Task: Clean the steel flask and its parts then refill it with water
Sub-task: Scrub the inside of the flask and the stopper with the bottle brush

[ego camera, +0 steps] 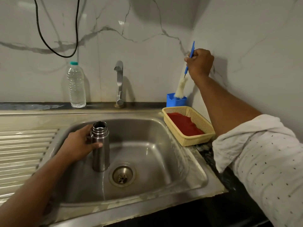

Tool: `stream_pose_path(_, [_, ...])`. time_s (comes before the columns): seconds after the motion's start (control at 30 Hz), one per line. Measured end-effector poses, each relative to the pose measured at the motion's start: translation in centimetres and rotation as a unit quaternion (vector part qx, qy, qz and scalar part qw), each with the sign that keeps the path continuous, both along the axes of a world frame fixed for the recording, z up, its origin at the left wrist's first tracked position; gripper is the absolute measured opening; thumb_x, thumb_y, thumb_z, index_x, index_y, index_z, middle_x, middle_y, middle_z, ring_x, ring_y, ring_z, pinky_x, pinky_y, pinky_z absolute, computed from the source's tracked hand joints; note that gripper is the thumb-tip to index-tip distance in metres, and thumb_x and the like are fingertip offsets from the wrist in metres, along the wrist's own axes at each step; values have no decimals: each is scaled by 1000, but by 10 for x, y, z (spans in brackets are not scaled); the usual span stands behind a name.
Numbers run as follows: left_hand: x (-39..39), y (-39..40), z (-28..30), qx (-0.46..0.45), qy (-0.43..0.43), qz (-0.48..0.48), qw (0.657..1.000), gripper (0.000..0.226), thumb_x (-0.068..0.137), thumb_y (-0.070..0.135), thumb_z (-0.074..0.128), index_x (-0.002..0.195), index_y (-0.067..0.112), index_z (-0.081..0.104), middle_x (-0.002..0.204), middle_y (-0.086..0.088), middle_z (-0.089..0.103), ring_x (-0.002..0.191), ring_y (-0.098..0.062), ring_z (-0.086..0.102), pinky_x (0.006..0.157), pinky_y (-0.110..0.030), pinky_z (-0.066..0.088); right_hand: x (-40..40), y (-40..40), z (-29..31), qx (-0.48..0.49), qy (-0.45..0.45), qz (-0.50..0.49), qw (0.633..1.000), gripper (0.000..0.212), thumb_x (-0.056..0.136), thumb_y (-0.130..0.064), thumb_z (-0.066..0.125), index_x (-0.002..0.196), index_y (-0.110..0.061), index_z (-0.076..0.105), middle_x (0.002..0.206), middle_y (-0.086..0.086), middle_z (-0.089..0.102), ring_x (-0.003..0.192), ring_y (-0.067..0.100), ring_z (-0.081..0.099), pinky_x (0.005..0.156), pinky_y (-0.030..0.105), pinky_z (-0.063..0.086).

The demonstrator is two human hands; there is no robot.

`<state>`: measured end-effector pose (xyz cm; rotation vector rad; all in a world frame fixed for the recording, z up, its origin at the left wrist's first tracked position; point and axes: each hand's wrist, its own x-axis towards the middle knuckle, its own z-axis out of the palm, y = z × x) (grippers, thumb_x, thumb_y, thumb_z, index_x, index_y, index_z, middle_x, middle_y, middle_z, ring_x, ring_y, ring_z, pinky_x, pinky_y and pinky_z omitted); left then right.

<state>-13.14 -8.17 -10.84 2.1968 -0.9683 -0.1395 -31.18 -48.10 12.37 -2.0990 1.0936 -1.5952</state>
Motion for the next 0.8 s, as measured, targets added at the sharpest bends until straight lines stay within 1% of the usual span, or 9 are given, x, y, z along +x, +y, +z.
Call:
stream_pose_path(0.07, [0, 0, 0, 1, -1, 1, 1000, 77, 77, 23, 93, 145, 24, 57, 120, -6, 77, 113, -27, 72, 105, -42, 49, -2, -2, 9, -1, -35, 9, 999, 29, 71, -24, 92, 74, -6, 69, 69, -3, 73, 64, 16, 73, 64, 39, 62])
stream_pose_path(0.13, [0, 1, 0, -1, -3, 3, 1000, 77, 77, 23, 93, 144, 23, 57, 121, -6, 76, 113, -27, 72, 105, -43, 50, -6, 3, 23, -13, -42, 3, 999, 31, 69, -27, 93, 76, -7, 71, 70, -5, 72, 64, 13, 72, 64, 35, 62])
stream_pose_path(0.23, [-2, 1, 1, -1, -6, 2, 1000, 74, 77, 22, 93, 143, 23, 58, 122, -6, 76, 114, -27, 71, 104, -44, 51, -15, 9, 48, -30, -37, -1, 999, 32, 71, -30, 93, 80, -6, 73, 71, -7, 69, 66, 8, 69, 60, 12, 51])
stream_pose_path(0.3, [-3, 1, 2, -4, -9, 2, 1000, 74, 77, 22, 92, 143, 23, 58, 123, -6, 76, 114, -27, 71, 104, -43, 51, -20, 15, 62, -36, -49, -1, 998, 33, 72, -31, 93, 82, -7, 74, 71, -9, 68, 66, 6, 68, 58, 5, 43])
stream_pose_path(0.37, [-4, 2, 2, -3, -12, 1, 1000, 73, 78, 22, 92, 142, 23, 59, 122, -5, 76, 114, -27, 71, 103, -43, 51, -23, 21, 75, -46, -64, -2, 997, 33, 71, -32, 93, 81, -8, 72, 70, -10, 68, 66, 5, 69, 61, 8, 49])
stream_pose_path(0.43, [-3, 4, 2, -1, -13, 1, 1000, 70, 77, 24, 92, 139, 24, 60, 121, -3, 76, 114, -26, 71, 103, -43, 52, -24, 29, 87, -49, -88, 11, 995, 34, 69, -33, 93, 77, -9, 71, 67, -10, 70, 64, 5, 72, 65, 23, 60])
stream_pose_path(0.5, [-3, 6, 1, 0, -14, 0, 1000, 67, 77, 25, 93, 135, 25, 61, 121, -2, 75, 113, -25, 71, 102, -44, 54, -25, 37, 94, -55, -112, 38, 992, 35, 66, -34, 92, 74, -9, 70, 65, -8, 71, 61, 7, 73, 59, 32, 63])
stream_pose_path(0.67, [-7, 6, 3, -3, -21, -2, 1000, 64, 79, 24, 91, 135, 23, 61, 119, -2, 75, 111, -24, 69, 95, -34, 50, -21, 91, 80, -20, -162, 124, 979, 31, 81, -24, 88, 86, -4, 64, 76, 7, 75, 61, 13, 76, 51, 32, 62])
stream_pose_path(0.8, [-5, 7, 2, -5, -22, -4, 1000, 69, 78, 25, 91, 139, 24, 59, 126, -1, 74, 118, -23, 68, 101, -36, 48, -10, 125, 42, 72, -227, 205, 949, 26, 94, -21, 78, 97, -7, 56, 85, 16, 76, 67, 19, 78, 57, 37, 64])
